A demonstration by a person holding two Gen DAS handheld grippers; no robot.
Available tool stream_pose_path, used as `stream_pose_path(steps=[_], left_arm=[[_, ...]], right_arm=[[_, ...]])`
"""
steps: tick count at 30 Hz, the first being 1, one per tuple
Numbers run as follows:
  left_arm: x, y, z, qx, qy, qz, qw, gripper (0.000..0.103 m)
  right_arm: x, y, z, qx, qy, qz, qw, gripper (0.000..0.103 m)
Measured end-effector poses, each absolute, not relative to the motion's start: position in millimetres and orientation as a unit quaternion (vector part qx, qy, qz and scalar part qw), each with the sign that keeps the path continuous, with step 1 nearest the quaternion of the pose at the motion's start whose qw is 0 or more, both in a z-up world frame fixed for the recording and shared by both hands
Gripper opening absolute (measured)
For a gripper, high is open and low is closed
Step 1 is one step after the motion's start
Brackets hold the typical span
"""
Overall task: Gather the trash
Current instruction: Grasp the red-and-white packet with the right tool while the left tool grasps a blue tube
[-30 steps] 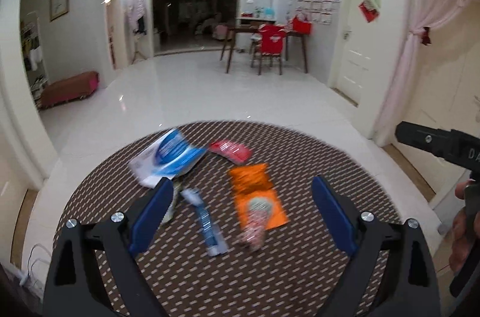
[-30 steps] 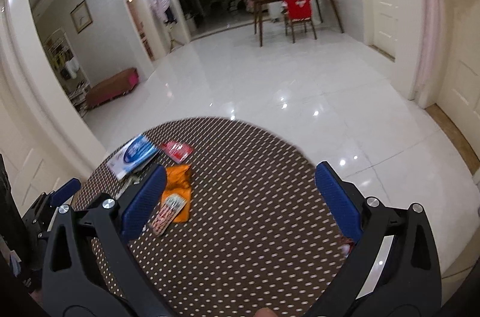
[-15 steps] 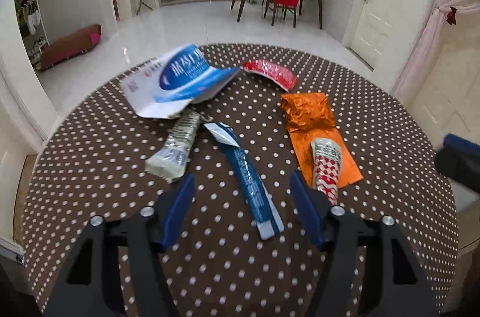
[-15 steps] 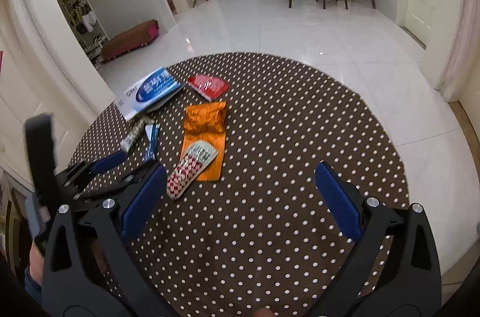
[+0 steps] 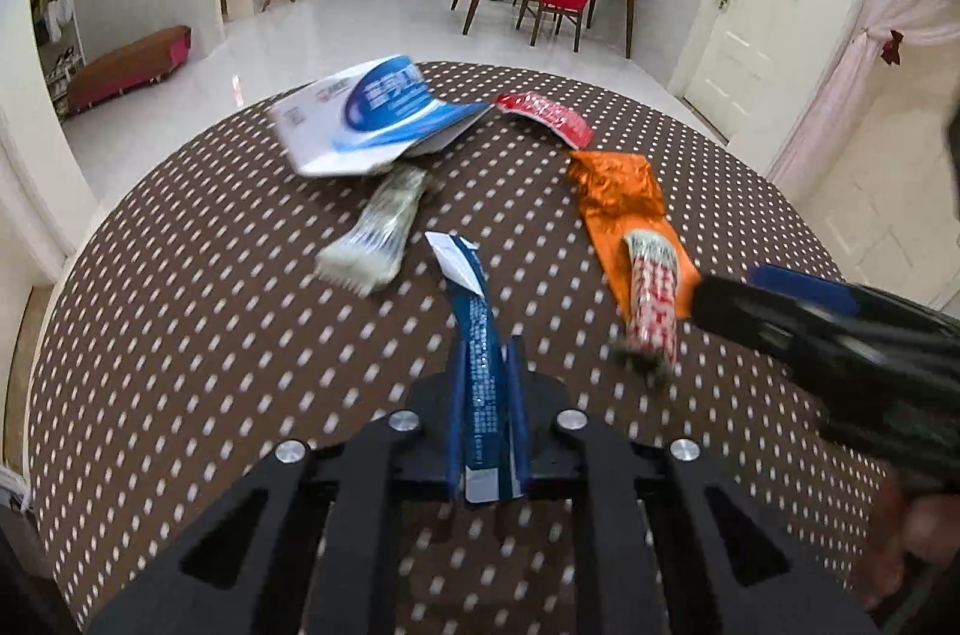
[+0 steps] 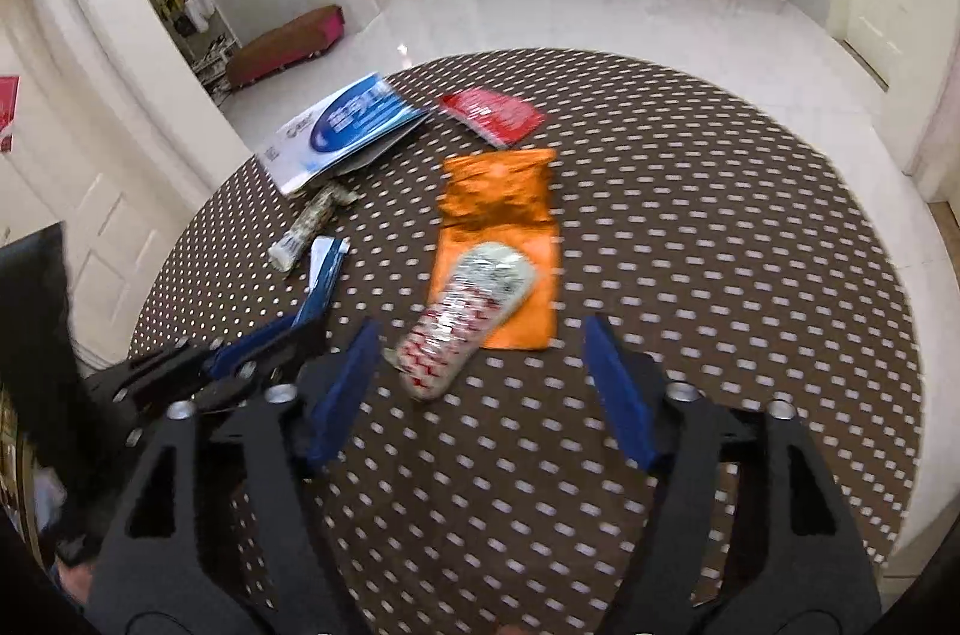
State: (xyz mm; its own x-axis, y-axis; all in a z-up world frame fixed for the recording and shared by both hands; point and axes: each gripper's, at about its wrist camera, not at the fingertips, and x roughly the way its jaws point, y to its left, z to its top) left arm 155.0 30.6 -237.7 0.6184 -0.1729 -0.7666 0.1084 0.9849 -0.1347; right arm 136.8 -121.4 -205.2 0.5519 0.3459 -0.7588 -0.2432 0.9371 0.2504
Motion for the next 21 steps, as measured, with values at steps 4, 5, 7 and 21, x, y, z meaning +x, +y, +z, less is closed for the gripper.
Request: stream_pose_path(steps=[4,5,7,21], left_arm=[[145.3,28.5,-233.7,-0.046,0.431,-0.074,0.898,0.013],[143.5,29.2,-233.4,-0.046,0.430,-0.073,0.899,0.013],[138.8,30.5,-232.3,-0.046,0.429,-0.074,0.899,0.013],[142.9,9.6,-224.7,-0.040,0.424,-0.085,0.901,0.013]], right_arm=[[143.7,-94.5,-221.7,0.020,0.451,0.162,0.878,0.050],[141.3,-92.4,-222.2,0.006,0.444,0.158,0.882,0.048],[137.2,-96.4,-223.0,-0.001,0.441,0.156,0.884,0.035],[129.0,-144.5,-220.5,-0.005,0.443,0.174,0.879,0.031]])
